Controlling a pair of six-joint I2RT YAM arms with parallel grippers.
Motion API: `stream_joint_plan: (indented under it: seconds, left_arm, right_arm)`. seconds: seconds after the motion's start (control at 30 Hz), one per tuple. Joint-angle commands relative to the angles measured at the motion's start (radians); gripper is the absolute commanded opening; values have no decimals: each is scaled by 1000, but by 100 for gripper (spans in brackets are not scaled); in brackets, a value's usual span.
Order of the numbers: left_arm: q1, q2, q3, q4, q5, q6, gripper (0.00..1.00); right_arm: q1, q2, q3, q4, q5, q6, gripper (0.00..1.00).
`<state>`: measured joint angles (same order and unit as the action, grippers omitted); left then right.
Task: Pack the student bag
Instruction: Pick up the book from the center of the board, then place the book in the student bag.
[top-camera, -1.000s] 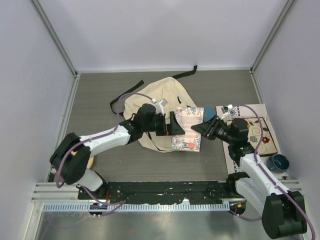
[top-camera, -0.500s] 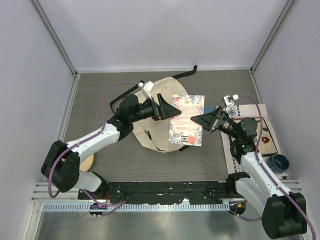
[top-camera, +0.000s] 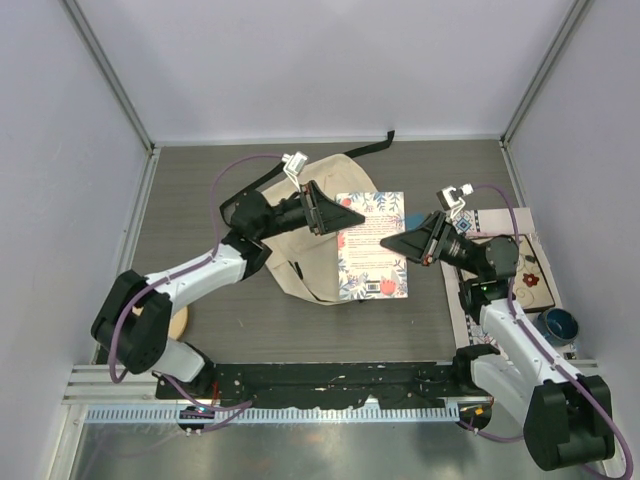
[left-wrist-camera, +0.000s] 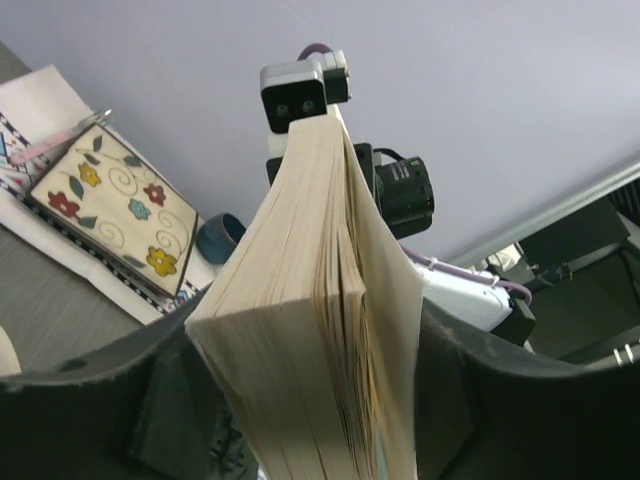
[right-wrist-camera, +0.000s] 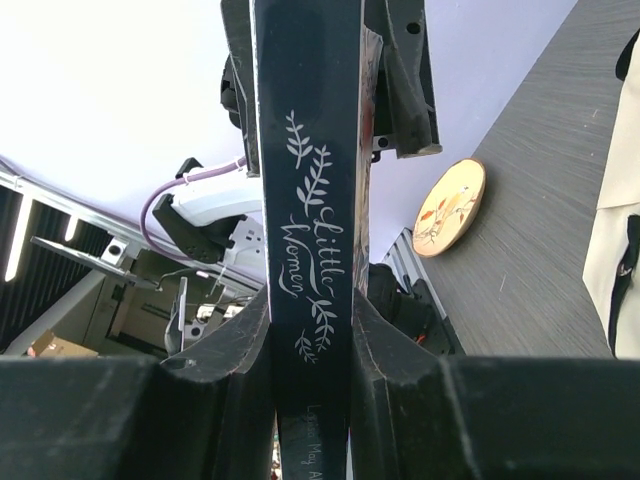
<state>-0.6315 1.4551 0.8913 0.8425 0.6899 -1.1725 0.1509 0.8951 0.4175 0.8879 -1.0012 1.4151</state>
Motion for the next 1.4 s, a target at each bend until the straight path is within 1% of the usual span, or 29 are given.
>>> stream_joint_plan:
  seconds: [0.0,0.03,0.07,0.1,0.13,0.17,0.23,0.27,0.3,0.33,0.37,0.4,0.43,0.47,0.5,0.53,0.6,0.63,0.7,0.73,0.87,0.97,1.03,1.17,1.27,1.37]
  left_arm:
    - [7,25,-3,185,63,-78,60]
    - [9,28,-2,200,71,-84,57]
    - [9,30,0,204,74,-87,41]
    - [9,28,0,204,77,-88,33]
    - [7,25,-2,201,76,-87,27]
    - [7,24,-3,193,69,-84,14]
    - [7,8,-2,138,63,-58,3]
    - [9,-2,0,100,37,-37,0]
    - [10,-15,0,57,17,-14,0]
    - [10,-59,-8,-47,-16,47,0]
    - [12,-85,-17,-104,-61,78,0]
    - [13,-119,-22,-165,-175,108,0]
    - [15,-151,-29,-295,-235,140,0]
    - [16,-210,-37,-342,-294,178,0]
    - [18,-237,-41,-380,-408,188,0]
    - [18,-258,-54,-428,-450,191,0]
    - [21,-309,-67,-442,-542,179,0]
    - [21,-321,-74,-438,-567,172,0]
    - [21,-341,-95,-415,-601,134,0]
    - [21,-349,-103,-410,-648,114,0]
    - [20,-361,-156,-335,-716,37,0]
    - [15,-349,-178,-295,-737,-18,0]
    - [12,-349,-193,-270,-753,-47,0]
    - [4,-345,-212,-232,-788,-99,0]
    - [-7,-346,-216,-214,-806,-124,0]
    - [-10,-355,-232,-188,-822,-142,0]
  right_arm:
    - [6,13,60,118,-13,21,1]
    - [6,22,61,118,-14,19,1]
    - [4,34,61,117,-14,15,1]
    - [6,41,61,114,-13,9,1]
    - [6,45,63,105,-11,-1,2]
    - [6,50,69,54,-8,-14,4]
    - [6,48,81,-31,12,-96,9]
    - [6,39,93,-137,24,-137,15]
    - [6,15,104,-217,73,-234,27]
    - [6,-5,116,-321,108,-319,50]
    - [6,-25,151,-562,151,-393,58]
    - [6,-44,168,-675,271,-457,72]
    - [4,-86,181,-761,320,-555,77]
    - [6,-105,182,-858,358,-574,78]
    - [6,-128,172,-875,395,-577,81]
    - [6,-152,135,-870,398,-549,82]
    - [7,-176,80,-822,394,-478,83]
    - [7,-200,10,-738,385,-387,83]
    - [13,-223,-58,-643,375,-302,83]
    - [18,-235,-101,-597,389,-265,84]
    - [64,-277,-140,-544,447,-171,84]
    - [117,-260,-175,-414,495,-108,84]
    - [180,-231,-178,-351,527,-107,85]
    - [292,-133,-163,-287,601,-120,86]
    - [335,-82,-180,-204,667,-87,86]
    - [348,-55,-161,-187,687,-96,86]
